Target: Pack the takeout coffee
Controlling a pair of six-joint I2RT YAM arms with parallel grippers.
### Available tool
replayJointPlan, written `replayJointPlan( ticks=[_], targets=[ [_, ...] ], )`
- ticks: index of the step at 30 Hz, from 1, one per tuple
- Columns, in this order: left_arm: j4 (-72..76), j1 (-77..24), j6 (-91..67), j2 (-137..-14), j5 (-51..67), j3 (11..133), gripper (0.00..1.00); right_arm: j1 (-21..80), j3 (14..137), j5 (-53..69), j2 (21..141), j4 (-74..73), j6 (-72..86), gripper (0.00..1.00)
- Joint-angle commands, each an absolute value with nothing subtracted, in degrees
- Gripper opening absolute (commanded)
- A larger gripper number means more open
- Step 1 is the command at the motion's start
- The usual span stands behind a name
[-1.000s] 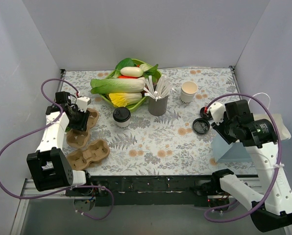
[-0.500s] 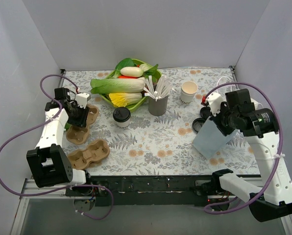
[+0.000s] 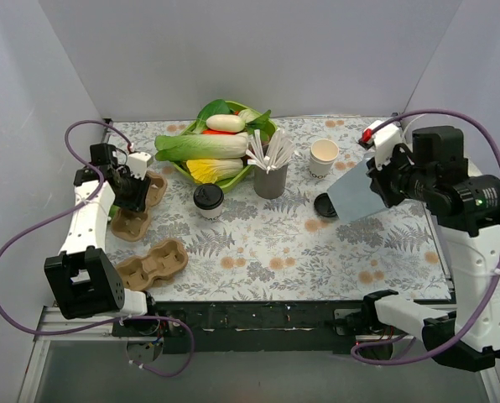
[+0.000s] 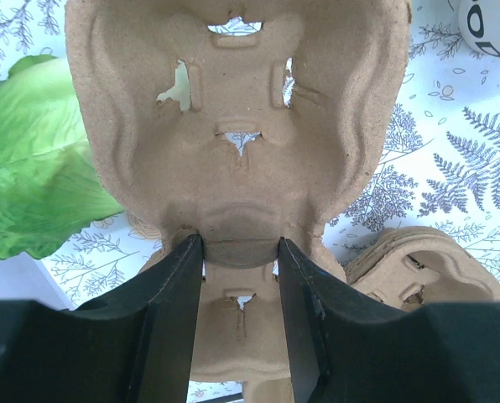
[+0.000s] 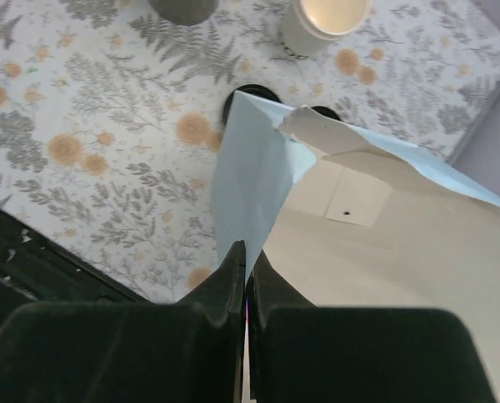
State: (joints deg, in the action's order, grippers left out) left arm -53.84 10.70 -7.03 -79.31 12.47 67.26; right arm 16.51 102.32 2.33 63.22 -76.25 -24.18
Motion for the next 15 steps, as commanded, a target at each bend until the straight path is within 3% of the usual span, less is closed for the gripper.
replayJointPlan(
  ticks=[1,15],
  targets=[
    [-54.23,10.81,-7.21,-79.19,11.34,70.75,0.00,16.87,98.88,17.38,66.09,-75.41,-20.66,0.01],
    [-53.79,10.81,-6.15,-81.21,8.96,74.97,0.00,29.44,94.49,25.57,68.28,-75.06,-17.93,0.01]
  ],
)
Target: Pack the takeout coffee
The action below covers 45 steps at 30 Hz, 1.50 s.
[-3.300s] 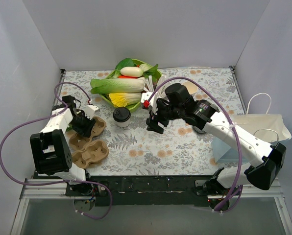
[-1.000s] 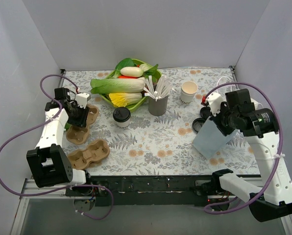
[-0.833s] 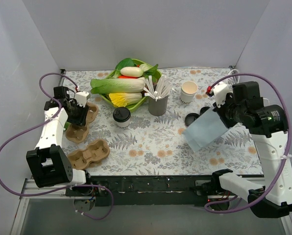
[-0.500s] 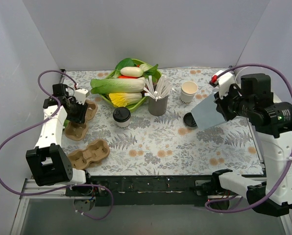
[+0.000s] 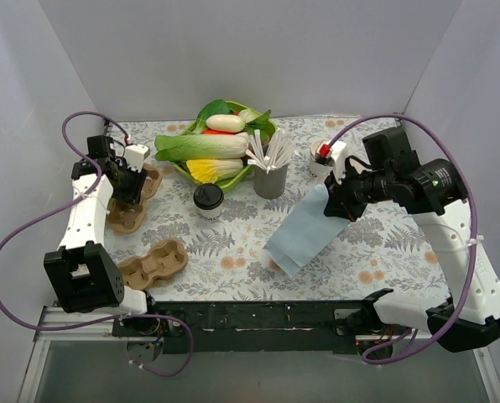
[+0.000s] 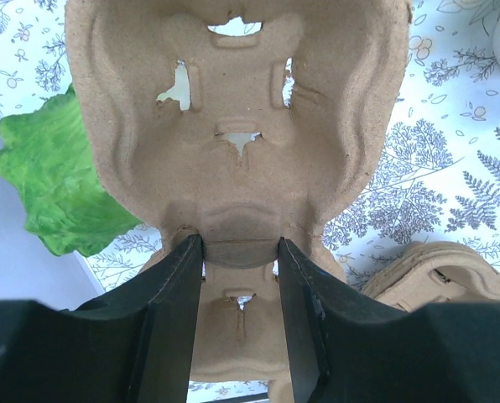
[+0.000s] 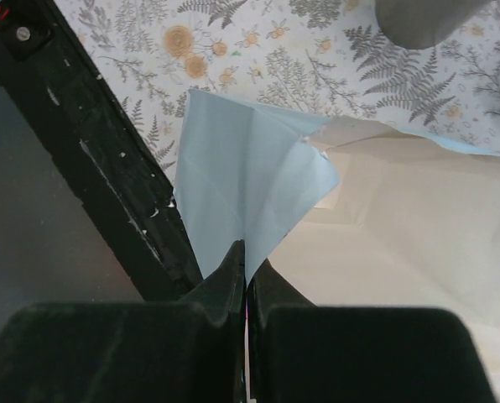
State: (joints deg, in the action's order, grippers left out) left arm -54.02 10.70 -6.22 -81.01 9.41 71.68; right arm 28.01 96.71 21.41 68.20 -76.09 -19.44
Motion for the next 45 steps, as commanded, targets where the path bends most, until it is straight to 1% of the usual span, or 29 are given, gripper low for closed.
replayJointPlan(
  ticks=[1,7,14,21,22,25,26,28,29,30,32,36,40,45],
  targets=[
    [-53.70,10.81,-6.15,-81.30,8.79,75.49,0.00,29.53,93.00,26.62,68.81,-74.28,-17.15,0.01],
    [-53.61,10.81,-6.59,-81.65,9.05,77.08,0.00,33.66,90.70,28.04,76.01,-69.53,-13.89,0.01],
    [-53.53,10.81,-7.12,-82.09,10.55,79.01,0.00,37.88,95.09,29.18,85.15,-64.07,-9.76,0.01],
    [-53.70,10.81,-7.47,-82.79,11.42,80.07,0.00,40.08,98.87,30.76,87.63,-63.63,-8.70,0.01],
    [-53.70,10.72,-7.56,-82.79,11.60,80.24,0.00,40.08,99.22,31.11,87.71,-63.72,-8.61,0.03],
    [-53.70,10.81,-7.73,-82.79,12.21,80.42,0.00,40.08,102.12,32.51,88.77,-63.63,-8.44,0.15],
    [-53.61,10.72,-7.82,-82.79,12.39,80.59,0.00,40.17,104.13,33.65,89.64,-63.72,-8.44,0.23],
    [-53.61,10.81,-8.17,-82.88,13.00,81.12,0.00,40.08,106.95,35.41,90.70,-64.33,-9.49,0.32],
    [-53.70,10.81,-8.35,-82.97,14.23,82.43,0.00,40.08,108.27,36.55,91.66,-64.94,-10.97,0.46],
    [-53.96,10.81,-8.78,-83.06,14.93,83.14,0.00,40.08,111.76,36.74,92.10,-65.39,-11.86,0.50],
    [-54.66,10.72,-9.75,-83.41,16.95,85.94,0.00,39.99,114.86,36.48,92.29,-66.00,-13.35,0.55],
    [-55.81,10.55,-10.20,-83.94,19.85,88.59,0.00,39.64,116.98,35.95,90.79,-65.92,-15.90,0.58],
    [-55.63,10.37,-10.46,-83.67,21.70,89.30,0.00,37.80,119.08,35.16,89.30,-63.47,-18.79,0.56],
    [-57.04,10.11,-10.20,-83.50,24.34,90.53,0.00,27.89,121.11,34.46,88.85,-56.78,-26.00,0.56]
  ],
)
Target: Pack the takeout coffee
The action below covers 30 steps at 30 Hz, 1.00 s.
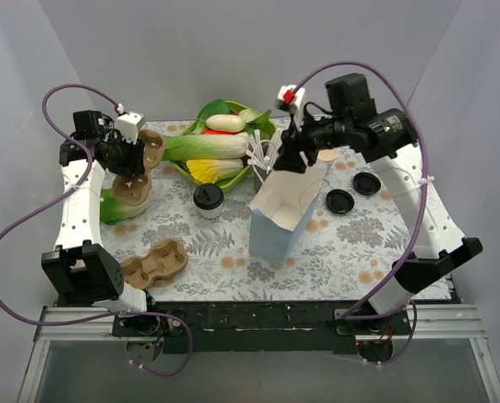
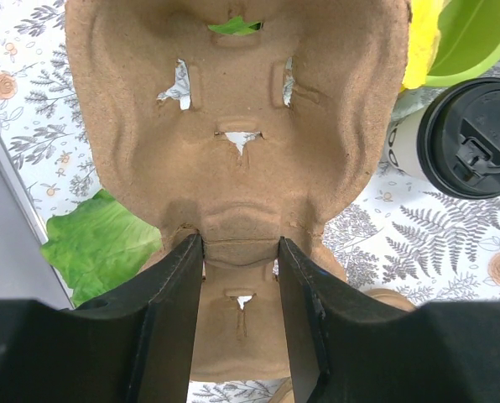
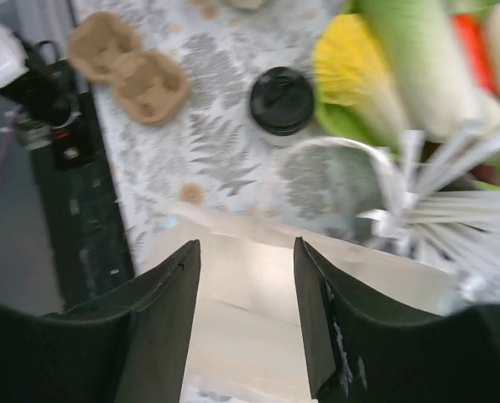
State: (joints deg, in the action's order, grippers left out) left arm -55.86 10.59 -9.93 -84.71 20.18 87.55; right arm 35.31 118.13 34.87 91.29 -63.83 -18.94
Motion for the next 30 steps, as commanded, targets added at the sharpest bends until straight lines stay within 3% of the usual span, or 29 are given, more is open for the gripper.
replayJointPlan(
  ticks=[1,7,8,11,19,30],
  targets=[
    [-57.39,10.02,-9.93,-83.41,25.91,90.79,0.00,26.56,121.03,34.45,89.21,-56.60,-27.93,0.56],
    [-58.45,8.70,-8.97,-81.91,27.51,91.23,0.00,22.15,119.27,37.96,94.48,-64.85,-50.50,0.61],
    [-58.80,8.61,-8.88,-82.00,27.60,91.58,0.00,22.24,118.48,38.40,94.74,-65.91,-53.76,0.70],
    [-59.94,8.35,-8.79,-81.91,27.95,92.02,0.00,22.24,115.40,39.63,94.66,-66.17,-61.41,0.76],
    [-61.96,7.91,-8.09,-80.51,28.56,90.35,0.00,25.13,116.63,39.38,98.17,-70.83,-77.76,0.77],
    [-65.56,7.82,-6.15,-80.42,27.07,90.35,0.00,30.67,111.18,38.67,99.23,-70.05,-84.64,0.73]
  ],
)
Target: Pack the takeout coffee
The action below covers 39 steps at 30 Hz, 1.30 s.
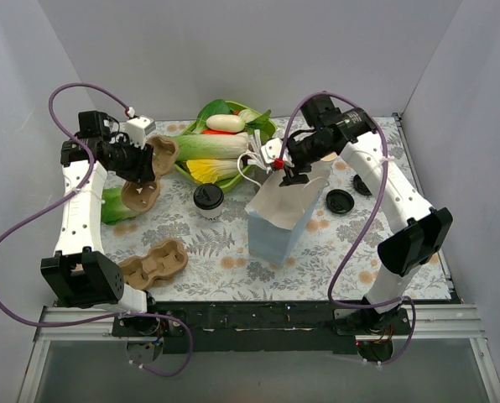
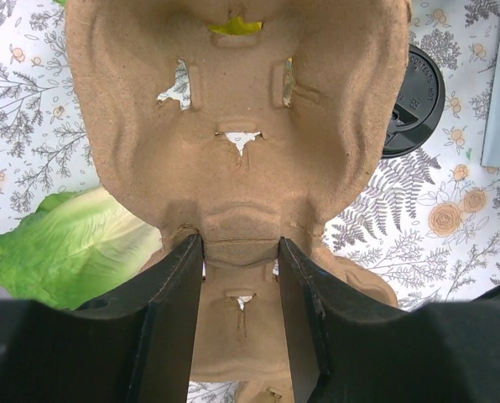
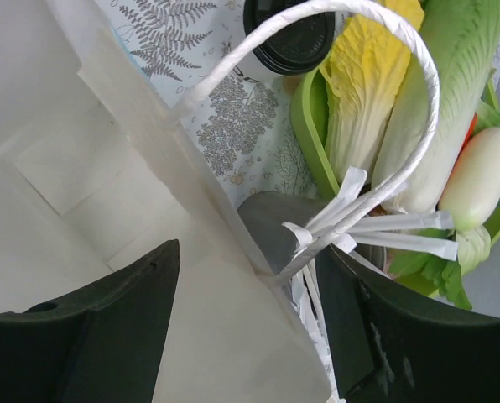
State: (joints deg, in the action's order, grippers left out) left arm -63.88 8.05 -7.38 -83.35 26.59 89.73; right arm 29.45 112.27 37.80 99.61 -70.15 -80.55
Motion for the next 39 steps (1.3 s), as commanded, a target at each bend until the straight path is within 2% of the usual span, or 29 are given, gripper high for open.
replayJointPlan(
  ticks=[1,4,5,10,11,13,16,21,24,29,39],
  targets=[
    [-65.65,7.91,-6.15,-80.42,27.16,90.35,0.00,30.76,111.27,38.41,99.40,-70.22,-85.07,0.71],
    [-66.27,7.82,-5.71,-80.33,28.03,90.79,0.00,30.85,112.85,35.87,100.54,-71.89,-85.96,0.58],
    [-66.53,7.91,-4.76,-80.33,28.39,91.05,0.00,30.76,113.29,35.16,101.07,-72.50,-85.96,0.50],
    [-71.45,6.86,-0.27,-81.99,32.60,95.79,0.00,29.97,113.91,31.47,100.73,-74.88,-85.17,0.33],
    [-72.24,6.51,-0.18,-82.35,33.56,96.84,0.00,29.80,113.47,29.90,99.94,-74.88,-84.82,0.24],
    [-74.61,4.93,-0.18,-84.45,37.17,101.32,0.00,29.71,112.59,27.70,98.97,-74.88,-81.85,0.18],
    [-79.01,1.85,-1.22,-87.97,40.33,110.43,0.00,29.79,111.89,25.76,97.74,-74.88,-77.27,0.01],
    [-78.93,-2.19,-2.63,-90.70,46.83,116.97,0.00,29.71,112.06,22.33,97.47,-74.97,-55.76,0.01],
    [-74.20,-2.37,-4.38,-88.53,56.05,116.20,0.00,29.88,109.70,22.32,95.28,-75.06,-47.58,0.01],
    [-46.30,-6.23,-22.36,-81.04,63.36,104.61,0.00,30.76,107.32,23.64,92.03,-74.97,-38.60,0.01],
    [-22.07,-15.55,-39.81,-80.42,65.92,98.80,0.00,30.76,111.35,20.57,91.58,-74.09,-28.39,0.01]
  ],
)
